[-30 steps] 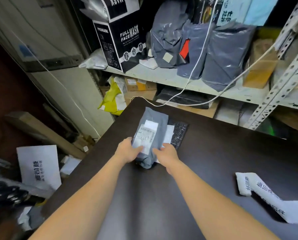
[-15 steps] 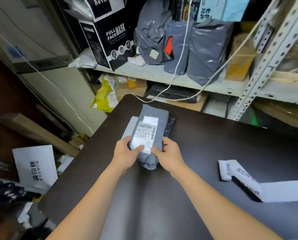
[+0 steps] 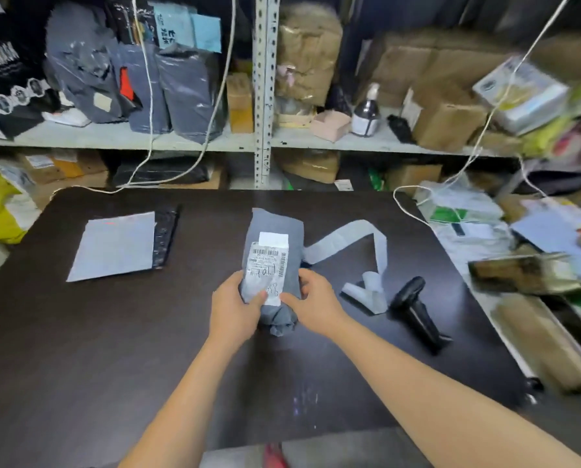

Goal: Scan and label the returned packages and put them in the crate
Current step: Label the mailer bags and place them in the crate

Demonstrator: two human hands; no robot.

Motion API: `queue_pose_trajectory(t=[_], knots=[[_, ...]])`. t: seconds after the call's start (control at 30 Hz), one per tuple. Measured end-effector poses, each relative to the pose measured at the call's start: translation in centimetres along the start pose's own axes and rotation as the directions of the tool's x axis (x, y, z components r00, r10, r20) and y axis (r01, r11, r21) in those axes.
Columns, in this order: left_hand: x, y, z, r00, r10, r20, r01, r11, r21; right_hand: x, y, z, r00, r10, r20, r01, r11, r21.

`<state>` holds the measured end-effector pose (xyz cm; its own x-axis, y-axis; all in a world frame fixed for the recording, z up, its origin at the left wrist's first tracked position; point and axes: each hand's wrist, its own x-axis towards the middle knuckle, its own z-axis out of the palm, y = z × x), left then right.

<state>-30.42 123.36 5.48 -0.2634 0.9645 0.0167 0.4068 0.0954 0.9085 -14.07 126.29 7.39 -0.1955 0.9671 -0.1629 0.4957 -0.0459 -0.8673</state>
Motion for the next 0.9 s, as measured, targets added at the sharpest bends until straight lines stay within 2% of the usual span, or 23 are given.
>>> queue_pose_trajectory(t=[0.17, 0.33, 0.43, 0.57, 0.6, 0.67, 0.77, 0.83, 0.9], knots=[[-5.4, 1.0, 6.0, 0.995, -0.044, 0.094, 0.047, 0.998, -0.029, -4.4, 5.4, -4.4, 0.999, 0.045, -0.012, -0.045, 0.997, -0.056], [-8.0, 0.4, 11.5, 0.977, -0.114, 0.18, 0.102, 0.992, 0.075, -6.5, 11.1, -7.2, 0.997, 0.084, 0.0, -0.083, 0.992, -0.092], [-8.8, 0.2, 14.5, 0.943, -0.229, 0.243, 0.196, 0.969, 0.151, -7.0, 14.4, -8.7, 0.991, 0.134, 0.027, -0.13, 0.985, -0.11], [-9.2, 0.6, 17.3, 0.918, -0.343, 0.199, 0.297, 0.928, 0.225, -6.8, 17.5, -10.8, 0.979, 0.181, 0.089, -0.17, 0.978, -0.123], [-9.1, 0.7, 17.7, 0.916, -0.359, 0.181, 0.314, 0.92, 0.236, -6.4, 18.0, -11.6, 0.979, 0.198, 0.056, -0.188, 0.971, -0.147], [-9.0, 0.9, 18.5, 0.906, -0.395, 0.15, 0.356, 0.905, 0.231, -5.5, 18.7, -13.6, 0.968, 0.217, -0.124, -0.235, 0.958, -0.166], [-8.7, 1.1, 19.5, 0.899, -0.43, 0.084, 0.405, 0.89, 0.21, -3.8, 19.6, -17.1, 0.917, 0.131, -0.376, -0.236, 0.94, -0.248], [-8.5, 1.2, 20.0, 0.896, -0.442, 0.033, 0.429, 0.884, 0.188, -2.7, 20.0, -19.0, 0.912, 0.107, -0.396, -0.281, 0.866, -0.413], [-8.5, 1.2, 20.4, 0.892, -0.451, -0.013, 0.446, 0.878, 0.173, -2.0, 20.3, -20.1, 0.923, 0.188, -0.336, -0.355, 0.752, -0.556]])
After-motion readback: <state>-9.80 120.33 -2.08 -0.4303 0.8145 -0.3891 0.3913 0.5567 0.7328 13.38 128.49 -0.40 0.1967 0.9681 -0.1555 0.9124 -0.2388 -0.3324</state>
